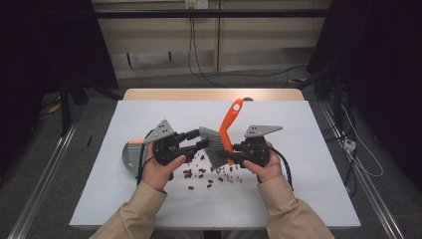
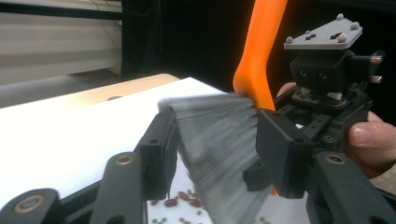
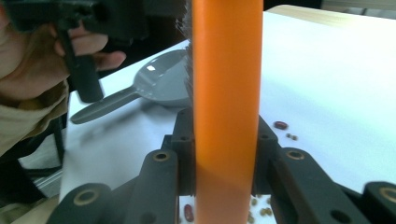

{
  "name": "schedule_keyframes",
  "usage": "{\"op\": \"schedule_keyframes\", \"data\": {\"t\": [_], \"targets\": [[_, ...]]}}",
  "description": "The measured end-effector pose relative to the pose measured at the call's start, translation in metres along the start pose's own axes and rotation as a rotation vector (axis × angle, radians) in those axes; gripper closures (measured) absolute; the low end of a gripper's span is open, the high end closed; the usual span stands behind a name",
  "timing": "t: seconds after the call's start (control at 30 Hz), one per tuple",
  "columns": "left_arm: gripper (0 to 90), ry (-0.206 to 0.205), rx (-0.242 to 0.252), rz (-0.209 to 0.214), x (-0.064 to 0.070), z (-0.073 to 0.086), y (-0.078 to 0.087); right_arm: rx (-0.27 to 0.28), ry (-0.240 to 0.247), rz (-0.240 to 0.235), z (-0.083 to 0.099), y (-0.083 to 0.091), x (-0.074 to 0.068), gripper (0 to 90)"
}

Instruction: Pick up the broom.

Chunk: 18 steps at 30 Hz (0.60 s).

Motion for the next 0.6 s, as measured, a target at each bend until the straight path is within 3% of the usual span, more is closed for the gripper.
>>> {"op": "schedule_keyframes", "data": {"t": [0.13,0.27,0.33,0.47,0.6], "targets": [[45.5,-0.043,-0.019,-0.024,-0.004,-0.003,0.000,-0.019,0.014,-0.014,0.002,-0.005,-0.003,70.6],[42.0,-0.066,-0.017,-0.038,-0.006,-0.011,0.004,-0.047,0.017,0.001,0.007,-0.009,-0.002,70.6],[43.4,-0.068,-0.009,-0.051,-0.007,-0.013,0.004,-0.045,0.022,-0.020,0.007,-0.010,-0.004,70.6],[70.1,-0.093,-0.032,-0.105,-0.015,-0.010,0.002,-0.055,0.030,-0.026,0.006,-0.013,-0.009,70.5],[85.8,-0.108,-0.071,-0.082,-0.012,-0.004,-0.001,-0.073,0.041,-0.029,0.008,-0.016,-0.011,70.6]]}}
Point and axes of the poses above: each handheld gripper's, and its own axes: y roughly backward along the jaws, z roughly out of its underside, x roughly to its right, the point moved 8 cm from there along -y, roughly forward along the jaws, and after that the axes turned 4 degrees about z, right-handed, at the moved point
